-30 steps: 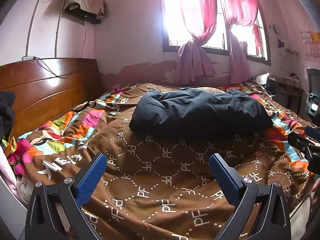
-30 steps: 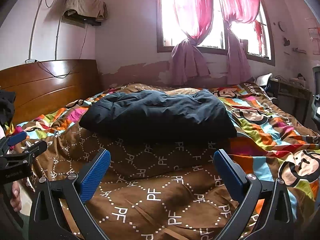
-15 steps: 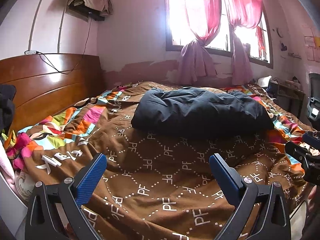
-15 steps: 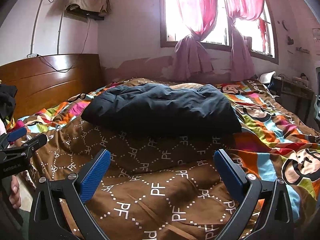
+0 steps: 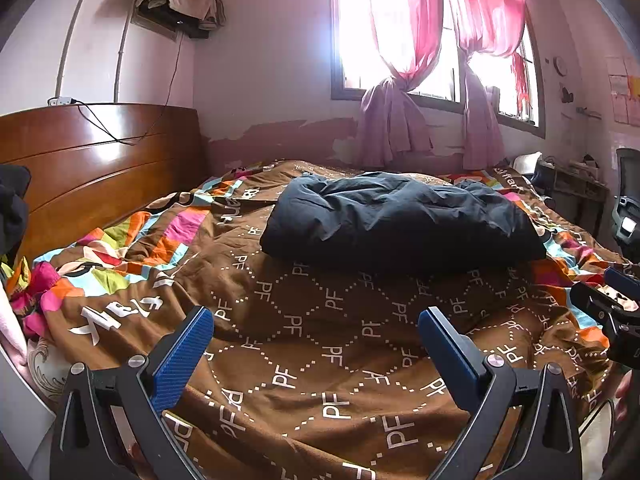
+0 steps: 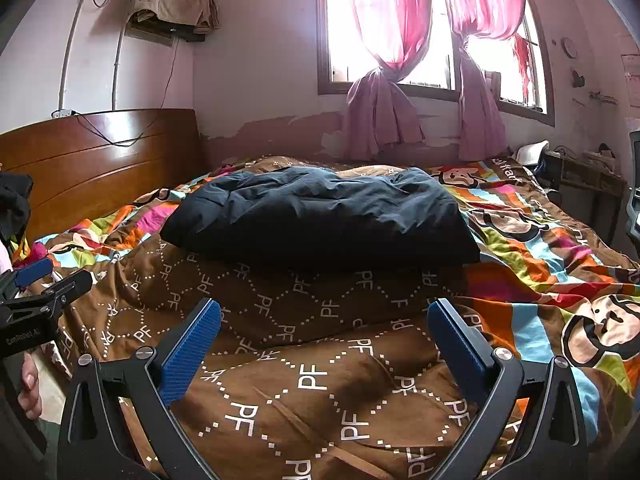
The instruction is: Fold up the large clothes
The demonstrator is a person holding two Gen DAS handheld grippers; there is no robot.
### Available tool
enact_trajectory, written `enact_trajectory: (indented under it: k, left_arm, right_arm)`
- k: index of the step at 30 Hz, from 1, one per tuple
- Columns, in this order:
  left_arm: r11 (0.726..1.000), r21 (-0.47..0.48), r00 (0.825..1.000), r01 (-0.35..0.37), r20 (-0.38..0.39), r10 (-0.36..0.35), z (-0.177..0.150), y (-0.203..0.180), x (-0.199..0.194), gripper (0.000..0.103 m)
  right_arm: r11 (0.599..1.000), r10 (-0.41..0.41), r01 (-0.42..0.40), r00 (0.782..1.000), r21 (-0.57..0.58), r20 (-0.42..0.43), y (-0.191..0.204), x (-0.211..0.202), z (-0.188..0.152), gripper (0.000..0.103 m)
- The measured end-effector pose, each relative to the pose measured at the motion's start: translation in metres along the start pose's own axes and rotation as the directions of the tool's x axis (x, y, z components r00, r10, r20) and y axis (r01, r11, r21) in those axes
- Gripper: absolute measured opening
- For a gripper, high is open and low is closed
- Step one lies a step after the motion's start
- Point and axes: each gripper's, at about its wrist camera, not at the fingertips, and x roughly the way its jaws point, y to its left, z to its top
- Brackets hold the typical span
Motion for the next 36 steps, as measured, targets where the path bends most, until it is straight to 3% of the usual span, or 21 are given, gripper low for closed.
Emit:
enact_trajectory:
  k: [36]
  left_arm:
    - [1.0,0.002,1.0,-0.004,0.007,0.004,-0.0013,-0.0021,-0.0025,0.103]
  right_arm:
    - [1.0,-0.018,0.018,1.0,0.018,0.006,-0.0015,-0.0034,-0.0022,0.102]
